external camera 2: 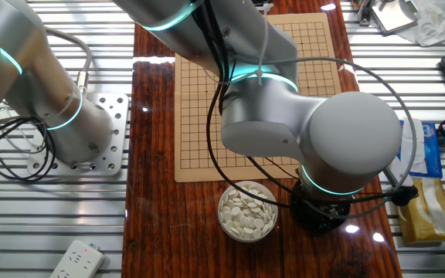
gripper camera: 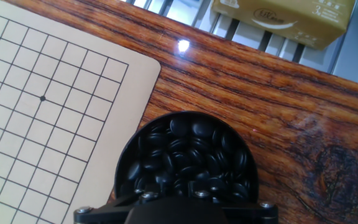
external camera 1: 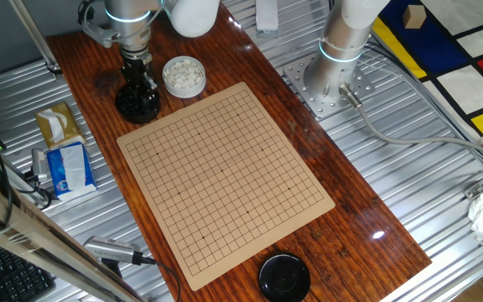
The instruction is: Play the first move as black on the 3-4 point in the upper right corner of the Go board
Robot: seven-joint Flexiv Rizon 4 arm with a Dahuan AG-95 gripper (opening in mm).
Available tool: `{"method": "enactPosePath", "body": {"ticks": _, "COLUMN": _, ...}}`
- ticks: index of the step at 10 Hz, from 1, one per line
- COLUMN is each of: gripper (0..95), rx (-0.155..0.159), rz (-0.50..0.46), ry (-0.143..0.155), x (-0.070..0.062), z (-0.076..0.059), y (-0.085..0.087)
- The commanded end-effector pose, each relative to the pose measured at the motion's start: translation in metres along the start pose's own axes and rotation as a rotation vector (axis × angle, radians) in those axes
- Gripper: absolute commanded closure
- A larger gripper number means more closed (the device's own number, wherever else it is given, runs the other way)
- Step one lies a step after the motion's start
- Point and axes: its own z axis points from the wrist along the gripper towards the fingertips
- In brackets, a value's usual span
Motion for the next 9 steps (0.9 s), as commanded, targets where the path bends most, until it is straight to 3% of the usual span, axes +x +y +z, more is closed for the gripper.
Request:
{"method": "enactPosePath", "body": {"ticks": 1, "gripper": 76.0, "rx": 0.000, "rz": -0.001, "ry": -0.001, "x": 0.000, "z": -0.002, "y": 0.000}}
{"method": "enactPosePath", "body": {"ticks": 9, "gripper": 76.0, "rx": 0.003, "rz": -0.007, "ry": -0.016, "x": -0.010, "z": -0.008, "y": -0.008}}
